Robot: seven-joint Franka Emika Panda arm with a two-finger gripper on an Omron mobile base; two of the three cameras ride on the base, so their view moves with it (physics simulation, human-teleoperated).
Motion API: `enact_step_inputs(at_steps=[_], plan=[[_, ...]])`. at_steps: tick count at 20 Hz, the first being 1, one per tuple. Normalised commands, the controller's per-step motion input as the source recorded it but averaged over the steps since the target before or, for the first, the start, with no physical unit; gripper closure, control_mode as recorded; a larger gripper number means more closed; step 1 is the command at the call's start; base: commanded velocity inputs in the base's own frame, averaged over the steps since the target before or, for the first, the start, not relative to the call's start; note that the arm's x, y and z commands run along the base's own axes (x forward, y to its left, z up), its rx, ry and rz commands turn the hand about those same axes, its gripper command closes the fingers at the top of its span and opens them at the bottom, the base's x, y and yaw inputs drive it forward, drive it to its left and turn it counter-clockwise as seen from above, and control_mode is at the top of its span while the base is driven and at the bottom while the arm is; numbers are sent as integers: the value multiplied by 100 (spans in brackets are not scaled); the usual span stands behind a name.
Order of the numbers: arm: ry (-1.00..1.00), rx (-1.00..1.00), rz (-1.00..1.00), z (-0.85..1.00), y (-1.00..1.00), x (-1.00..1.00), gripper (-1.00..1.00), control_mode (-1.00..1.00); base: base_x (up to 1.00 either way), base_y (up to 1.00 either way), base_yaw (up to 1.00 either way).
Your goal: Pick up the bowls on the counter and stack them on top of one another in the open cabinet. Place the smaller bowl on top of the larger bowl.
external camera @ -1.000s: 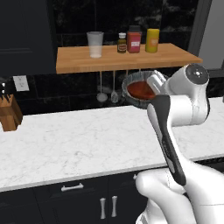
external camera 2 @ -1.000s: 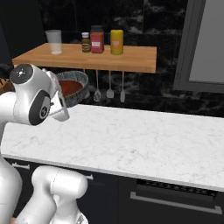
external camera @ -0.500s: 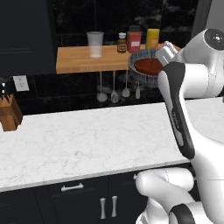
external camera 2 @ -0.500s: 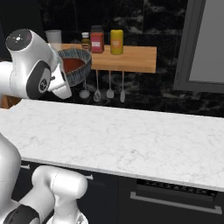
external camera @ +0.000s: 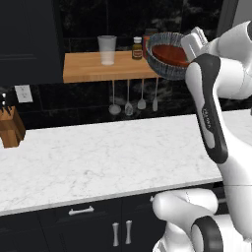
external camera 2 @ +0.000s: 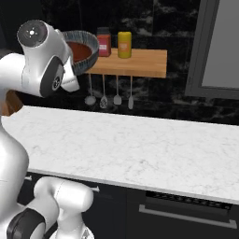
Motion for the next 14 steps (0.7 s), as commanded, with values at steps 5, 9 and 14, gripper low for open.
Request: enact_step_inputs(at_steps=[5, 9, 14], plan=[[0, 17, 14, 14, 0, 53, 100, -100, 0, 0, 0], [-1, 10, 10, 1, 5, 65, 100, -100, 0, 0, 0], [-2, 0, 2, -1, 16, 63, 100, -100, 0, 0, 0]])
